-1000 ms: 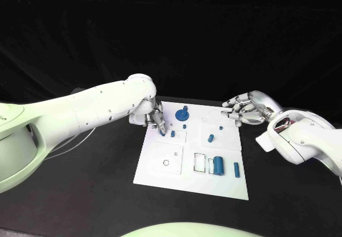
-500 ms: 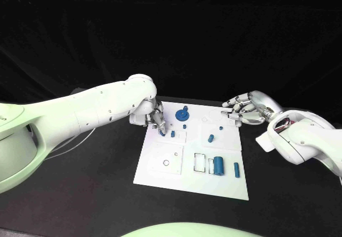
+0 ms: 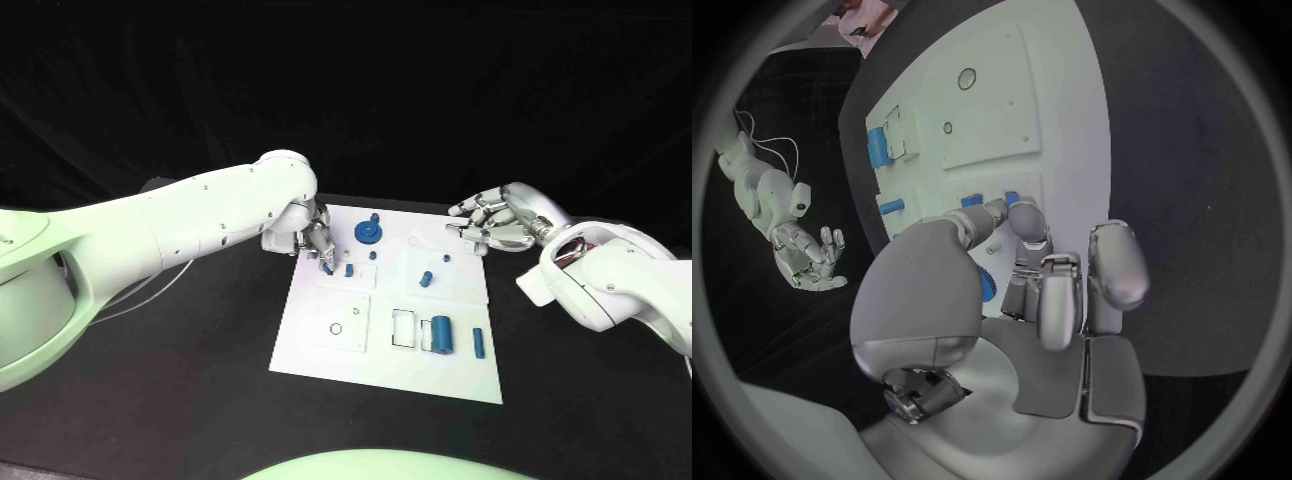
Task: Assemble the parts on the task board
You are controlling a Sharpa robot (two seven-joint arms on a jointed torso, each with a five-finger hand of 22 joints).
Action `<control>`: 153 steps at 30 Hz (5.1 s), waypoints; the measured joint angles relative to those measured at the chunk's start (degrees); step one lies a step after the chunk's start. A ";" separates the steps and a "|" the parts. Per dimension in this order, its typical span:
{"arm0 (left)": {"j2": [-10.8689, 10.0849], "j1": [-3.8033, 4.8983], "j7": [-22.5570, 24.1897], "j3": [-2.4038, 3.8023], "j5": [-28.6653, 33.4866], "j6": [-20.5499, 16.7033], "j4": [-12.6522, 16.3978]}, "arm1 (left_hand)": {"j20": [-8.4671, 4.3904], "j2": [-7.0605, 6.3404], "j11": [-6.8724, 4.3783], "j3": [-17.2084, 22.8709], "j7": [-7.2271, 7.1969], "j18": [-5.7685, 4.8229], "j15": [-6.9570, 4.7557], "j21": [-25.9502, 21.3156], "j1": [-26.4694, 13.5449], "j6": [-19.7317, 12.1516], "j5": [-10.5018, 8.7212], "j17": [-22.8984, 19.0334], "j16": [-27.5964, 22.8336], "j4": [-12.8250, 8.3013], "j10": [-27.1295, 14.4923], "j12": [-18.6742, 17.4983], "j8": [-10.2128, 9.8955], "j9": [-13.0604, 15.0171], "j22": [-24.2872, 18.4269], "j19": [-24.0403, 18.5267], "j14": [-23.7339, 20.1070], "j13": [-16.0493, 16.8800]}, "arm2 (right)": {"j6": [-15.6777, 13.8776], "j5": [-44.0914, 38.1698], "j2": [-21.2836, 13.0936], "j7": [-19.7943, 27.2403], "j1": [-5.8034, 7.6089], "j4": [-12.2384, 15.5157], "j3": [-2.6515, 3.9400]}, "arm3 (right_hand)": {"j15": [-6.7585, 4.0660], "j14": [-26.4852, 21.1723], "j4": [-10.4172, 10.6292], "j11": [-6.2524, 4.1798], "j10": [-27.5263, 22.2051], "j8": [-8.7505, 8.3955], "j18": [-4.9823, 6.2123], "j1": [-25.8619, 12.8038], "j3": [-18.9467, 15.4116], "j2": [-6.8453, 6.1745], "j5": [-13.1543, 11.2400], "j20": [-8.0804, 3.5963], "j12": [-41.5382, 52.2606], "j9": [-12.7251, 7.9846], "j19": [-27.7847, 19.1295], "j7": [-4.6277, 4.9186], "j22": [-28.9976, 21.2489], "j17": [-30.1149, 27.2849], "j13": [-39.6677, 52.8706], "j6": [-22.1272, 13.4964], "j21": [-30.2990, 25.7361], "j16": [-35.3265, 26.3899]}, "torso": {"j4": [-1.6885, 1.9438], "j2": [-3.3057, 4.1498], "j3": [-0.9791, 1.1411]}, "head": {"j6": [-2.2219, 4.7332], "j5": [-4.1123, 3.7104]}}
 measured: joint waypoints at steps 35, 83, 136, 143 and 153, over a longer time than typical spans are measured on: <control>0.25 -0.07 -0.02 0.00 -0.86 0.30 0.07 | -1.02 1.58 0.11 1.95 0.21 -0.57 -1.02 1.47 -4.77 0.22 -0.20 -0.01 0.00 -3.88 0.70 1.01 2.03 0.75 2.50 1.44 -0.21 0.80 | 0.00 0.02 -0.10 0.04 0.00 0.05 0.01 | 0.00 0.00 0.00 0.04 0.04 0.00 0.00 0.00 0.00 0.00 0.00 0.00 0.00 0.00 0.00 0.00 0.00 -0.02 0.01 0.00 0.00 0.00 | 0.00 -0.02 0.02 | -0.20 -0.17; -0.06 -0.59 0.09 -0.21 -1.34 -0.05 0.33 | -1.22 0.88 -1.99 -11.70 -3.89 -0.51 -1.33 1.76 -13.97 5.96 0.05 0.01 0.00 2.14 3.40 1.90 1.67 4.36 2.94 1.64 -0.11 0.96 | 0.04 0.03 -0.21 0.04 0.01 0.10 0.01 | 0.00 0.00 0.00 -0.08 -0.08 0.00 0.00 0.00 0.00 0.00 0.00 0.00 0.00 0.00 0.00 0.00 0.01 -0.03 0.02 0.00 0.00 0.00 | 0.00 -0.03 -0.02 | 0.09 -0.49; -4.78 -4.62 35.16 0.13 -18.67 -37.98 11.21 | 3.97 -2.35 6.27 -13.64 3.71 4.01 4.93 -31.44 11.68 -3.05 0.21 -32.92 -39.45 -3.00 -20.02 -26.51 -15.06 -11.24 -36.58 -14.83 -10.39 -27.81 | 0.05 0.29 -0.67 0.40 -0.03 -0.53 0.00 | 0.00 0.00 0.00 -0.01 -0.01 0.00 0.00 -0.23 0.00 -0.23 0.00 0.20 0.00 0.00 0.20 0.00 -0.08 0.12 -0.16 0.00 -0.23 -0.34 | -0.06 0.05 -0.03 | 2.30 -3.24; -3.10 -5.67 35.99 0.11 -24.79 -36.76 9.74 | 3.51 -2.58 5.95 -13.71 3.32 4.01 4.52 -28.16 11.91 -1.38 0.21 -22.99 -28.29 -3.05 -18.01 -27.80 -17.30 -13.30 -34.24 -12.05 -5.44 -29.98 | 0.04 0.24 -0.63 0.50 -0.06 -0.49 0.00 | 0.00 0.00 0.00 -0.01 -0.01 0.00 0.00 -0.23 0.00 -0.23 0.00 0.20 0.00 0.00 0.20 0.00 -0.07 0.11 -0.22 0.00 -0.23 -0.34 | -0.09 0.08 -0.03 | 2.18 -3.34; -2.69 -6.30 35.99 0.09 -28.48 -34.24 8.91 | 3.38 -2.57 5.87 -14.40 3.79 3.07 4.41 -17.15 11.92 -0.08 0.21 -14.81 -19.39 -2.68 -16.71 -29.02 -19.08 -15.03 -21.13 -7.06 -2.75 -31.73 | 0.01 0.21 -0.63 0.55 -0.09 -0.45 0.00 | 0.00 0.00 0.00 0.00 0.00 0.00 0.00 -0.23 0.00 -0.23 0.22 0.20 0.00 0.00 0.20 0.00 -0.12 0.10 -0.22 0.00 -0.23 -0.34 | -0.18 0.21 -0.10 | 2.03 -3.66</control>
